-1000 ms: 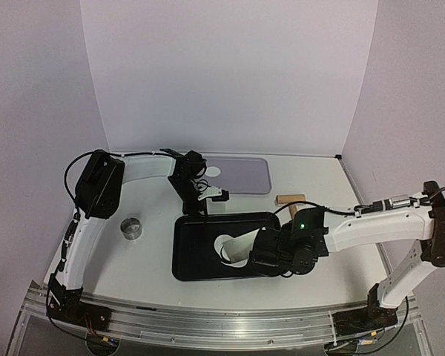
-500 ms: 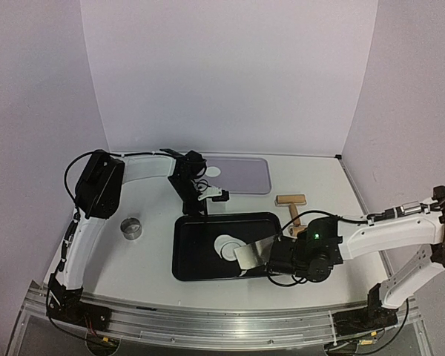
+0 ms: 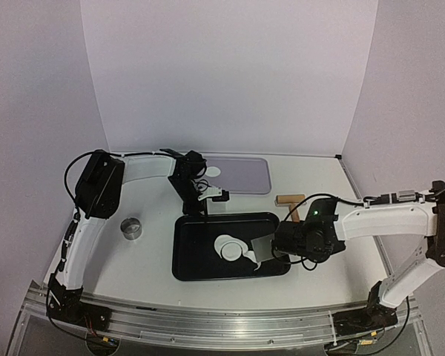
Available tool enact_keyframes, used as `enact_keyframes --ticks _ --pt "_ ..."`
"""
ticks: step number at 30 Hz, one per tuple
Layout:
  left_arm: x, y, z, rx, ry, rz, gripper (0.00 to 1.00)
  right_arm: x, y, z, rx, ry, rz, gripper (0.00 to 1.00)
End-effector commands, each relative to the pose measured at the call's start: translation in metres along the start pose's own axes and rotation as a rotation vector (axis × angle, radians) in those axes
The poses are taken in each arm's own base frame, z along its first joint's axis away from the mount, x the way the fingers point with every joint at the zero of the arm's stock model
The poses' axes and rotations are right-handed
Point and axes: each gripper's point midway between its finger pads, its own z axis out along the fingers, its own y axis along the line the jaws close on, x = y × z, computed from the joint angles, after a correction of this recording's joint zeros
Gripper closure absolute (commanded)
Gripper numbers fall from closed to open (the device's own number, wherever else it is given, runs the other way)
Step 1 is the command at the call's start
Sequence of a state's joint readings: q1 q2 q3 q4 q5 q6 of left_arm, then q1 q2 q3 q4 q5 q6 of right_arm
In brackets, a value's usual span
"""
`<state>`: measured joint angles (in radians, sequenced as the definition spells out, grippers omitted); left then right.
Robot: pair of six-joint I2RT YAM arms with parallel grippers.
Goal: Roll out the dumpling wrappers from the dough
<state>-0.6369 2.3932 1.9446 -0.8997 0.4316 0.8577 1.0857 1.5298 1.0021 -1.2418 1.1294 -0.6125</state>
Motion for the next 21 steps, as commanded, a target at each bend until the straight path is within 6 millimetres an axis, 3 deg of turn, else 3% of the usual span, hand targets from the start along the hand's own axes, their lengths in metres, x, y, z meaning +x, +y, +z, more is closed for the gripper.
enact_keyframes --ticks 1,7,12,16,21 --pt "0.008 0.024 0.007 -0.111 0.07 0.128 1.0 0.01 -0.028 -0.007 0.028 0.028 0.039 1.0" --pt "0.007 0.024 0.006 -0.113 0.067 0.127 1.0 0.014 -0.045 -0.012 0.035 0.013 0.092 1.0" --pt "0.005 0.024 0.004 -0.118 0.063 0.128 1.0 0.017 -0.047 -0.017 0.008 -0.032 0.13 1.0" --pt "0.004 0.027 0.003 -0.125 0.063 0.13 1.0 0.008 -0.038 -0.027 -0.033 -0.089 0.094 1.0" --pt "0.005 0.026 0.004 -0.12 0.066 0.128 1.0 -0.006 -0.018 -0.023 -0.09 -0.094 0.06 1.0"
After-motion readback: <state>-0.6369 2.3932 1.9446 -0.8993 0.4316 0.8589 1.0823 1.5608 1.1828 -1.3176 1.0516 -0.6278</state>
